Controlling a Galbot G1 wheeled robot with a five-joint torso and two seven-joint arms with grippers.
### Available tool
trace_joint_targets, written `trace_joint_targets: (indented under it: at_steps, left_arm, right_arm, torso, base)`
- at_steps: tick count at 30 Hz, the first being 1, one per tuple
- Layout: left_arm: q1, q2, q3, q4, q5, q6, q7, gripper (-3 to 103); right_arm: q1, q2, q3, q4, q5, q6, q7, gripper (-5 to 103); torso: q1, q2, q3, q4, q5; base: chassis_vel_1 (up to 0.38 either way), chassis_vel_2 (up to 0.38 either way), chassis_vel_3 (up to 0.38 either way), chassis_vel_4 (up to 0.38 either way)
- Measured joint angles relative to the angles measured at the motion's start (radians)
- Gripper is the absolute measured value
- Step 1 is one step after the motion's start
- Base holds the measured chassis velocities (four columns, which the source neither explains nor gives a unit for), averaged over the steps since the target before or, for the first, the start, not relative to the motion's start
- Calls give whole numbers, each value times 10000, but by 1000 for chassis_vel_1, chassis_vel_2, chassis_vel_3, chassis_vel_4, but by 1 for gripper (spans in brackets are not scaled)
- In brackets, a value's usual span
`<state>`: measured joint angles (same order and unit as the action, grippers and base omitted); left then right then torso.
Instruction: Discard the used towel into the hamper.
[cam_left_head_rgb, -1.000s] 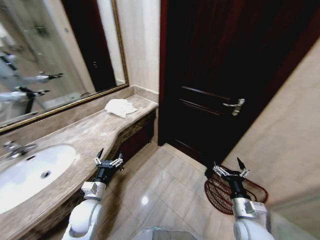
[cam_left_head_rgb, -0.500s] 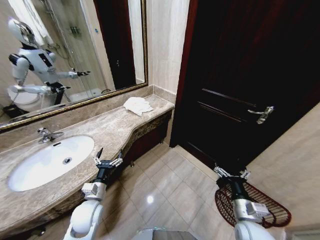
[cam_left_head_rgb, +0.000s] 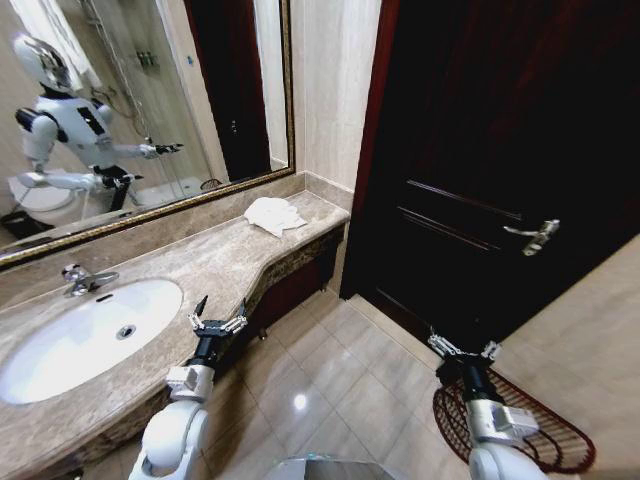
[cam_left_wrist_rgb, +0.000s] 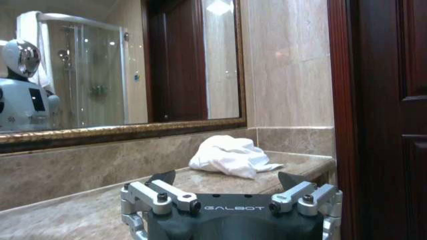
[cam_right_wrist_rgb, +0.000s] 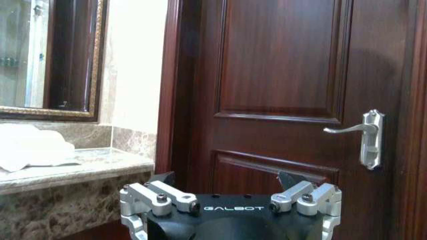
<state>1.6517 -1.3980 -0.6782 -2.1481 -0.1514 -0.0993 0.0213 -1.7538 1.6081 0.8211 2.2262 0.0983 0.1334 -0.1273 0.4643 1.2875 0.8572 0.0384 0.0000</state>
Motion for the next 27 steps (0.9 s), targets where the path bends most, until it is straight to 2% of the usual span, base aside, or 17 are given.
trace_joint_targets:
  at_steps: [22, 27]
  left_arm:
    - [8, -2, 5, -76, -28, 57, 4, 100]
    - [0, 22, 28, -302, -410, 447, -32, 100]
  right_arm:
    - [-23, 0, 4, -59, -20, 116, -10, 100]
    - [3, 0, -8, 39, -35, 65, -23, 100]
  torso:
    - [-3, 0, -2, 0, 0]
    - [-3, 0, -2, 0, 0]
  base:
    - [-93, 90, 88, -93]
    - [-110, 111, 119, -110]
